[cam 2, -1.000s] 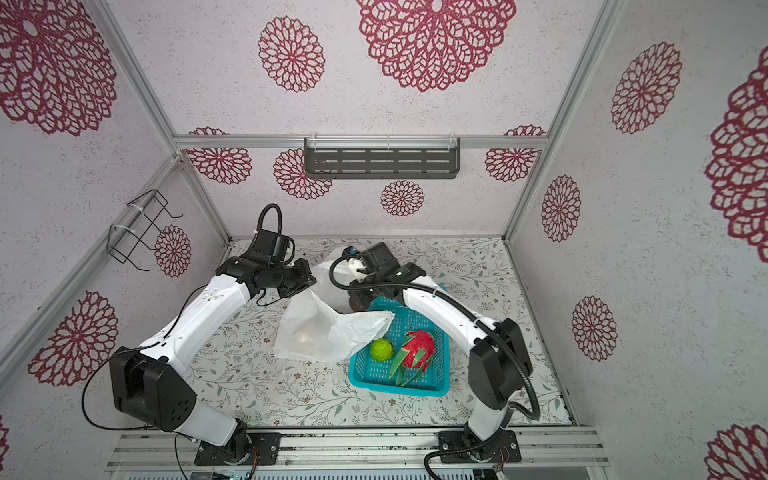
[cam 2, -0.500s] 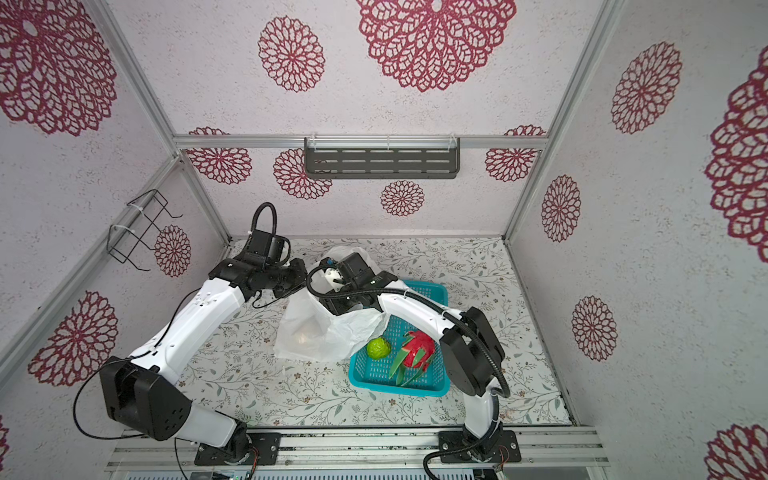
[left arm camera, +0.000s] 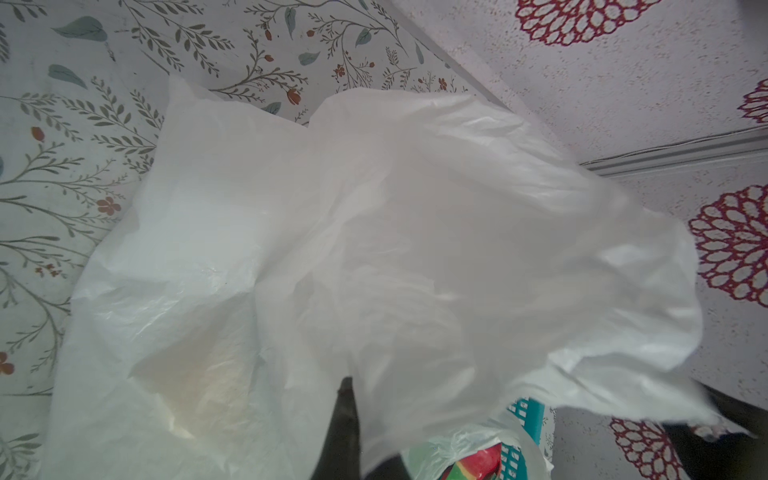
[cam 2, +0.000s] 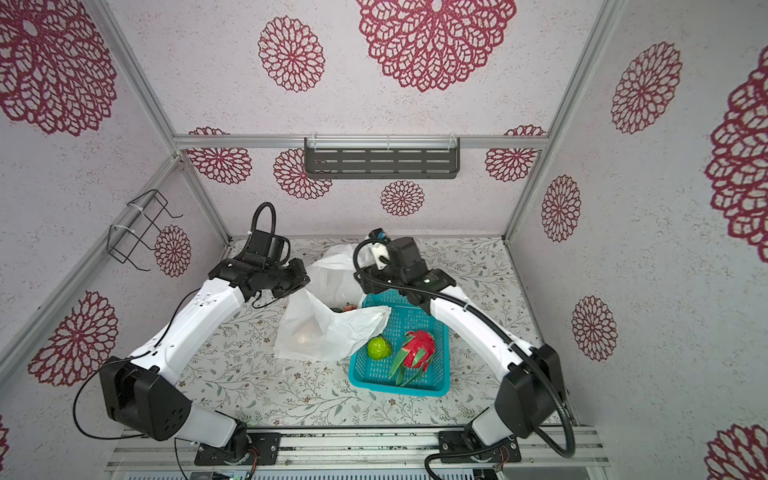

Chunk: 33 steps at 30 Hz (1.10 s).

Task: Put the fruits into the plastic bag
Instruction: 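Return the right gripper to the basket and grasp the spotted green guava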

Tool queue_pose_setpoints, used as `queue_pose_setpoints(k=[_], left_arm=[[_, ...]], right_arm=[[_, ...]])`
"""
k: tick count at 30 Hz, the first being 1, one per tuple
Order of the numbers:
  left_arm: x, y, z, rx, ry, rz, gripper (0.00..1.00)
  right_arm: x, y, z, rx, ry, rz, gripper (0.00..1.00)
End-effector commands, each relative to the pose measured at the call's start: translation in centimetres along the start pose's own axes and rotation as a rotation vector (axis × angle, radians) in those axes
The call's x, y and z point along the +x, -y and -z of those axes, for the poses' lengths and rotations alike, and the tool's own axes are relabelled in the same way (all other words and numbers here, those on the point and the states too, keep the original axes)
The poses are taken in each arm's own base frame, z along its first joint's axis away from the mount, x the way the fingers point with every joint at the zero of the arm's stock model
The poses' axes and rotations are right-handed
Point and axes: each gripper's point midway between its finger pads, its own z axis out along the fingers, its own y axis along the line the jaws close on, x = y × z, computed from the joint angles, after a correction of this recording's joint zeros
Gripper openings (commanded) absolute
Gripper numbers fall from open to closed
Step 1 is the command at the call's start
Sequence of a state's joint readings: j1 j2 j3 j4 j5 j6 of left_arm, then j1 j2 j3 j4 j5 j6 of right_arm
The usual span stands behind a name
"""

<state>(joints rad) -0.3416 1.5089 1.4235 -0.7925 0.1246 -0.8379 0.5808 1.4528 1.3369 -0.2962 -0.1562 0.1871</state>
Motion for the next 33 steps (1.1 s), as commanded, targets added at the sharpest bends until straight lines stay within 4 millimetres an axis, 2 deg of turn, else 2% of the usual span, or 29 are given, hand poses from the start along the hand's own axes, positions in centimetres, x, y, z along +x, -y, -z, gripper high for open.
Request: queue_pose_setpoints(k=[1,4,8,11,16,19,24,27,33], left_arm=[[-0.3,0.0,0.6,0.002,0.018,-0.008,0.0],[-0.4,0.1,0.4,0.004,0.016,-0.009,0.0],[-0.5,0.2,0.2,0.006,0.01,-0.008,0.0],[-0.4,0.4,-0.1,0.01,0.002,-0.006,0.0],[-0.5,0.5,-0.1,0.014,0.0,-0.005,0.0],[-0.4,0.4,0.0,0.01,0.001,-0.003,0.0],[-0.3,0.2,-0.1,0.005,-0.002,0.002,0.0],[-0.3,0.2,-0.2,0.005,-0.003,0.004,0.0],[-0.3,0.3,-0.1,0.007,-0.001,0.003,0.0]], right_arm=[[0.7,4.3,2.6,0.11,0.03,-0.116,0.77],[4.7,7.1,3.3,0.19,-0.052,-0.174,0.77],[9.9,7.9,3.1,0.215,-0.173,-0.206,0.76],[13.1,7.1,2.2,0.163,-0.251,-0.23,0.75],[17.1,3.4,0.4,0.061,-0.401,-0.121,0.74],[18.9,0.9,-0.1,0.015,-0.471,-0.023,0.74],[20.9,-1.5,-0.8,-0.066,-0.542,0.008,0.74],[21.6,-2.1,-1.3,-0.082,-0.572,0.022,0.74],[22.8,-1.9,-2.8,-0.065,-0.611,0.038,0.74]])
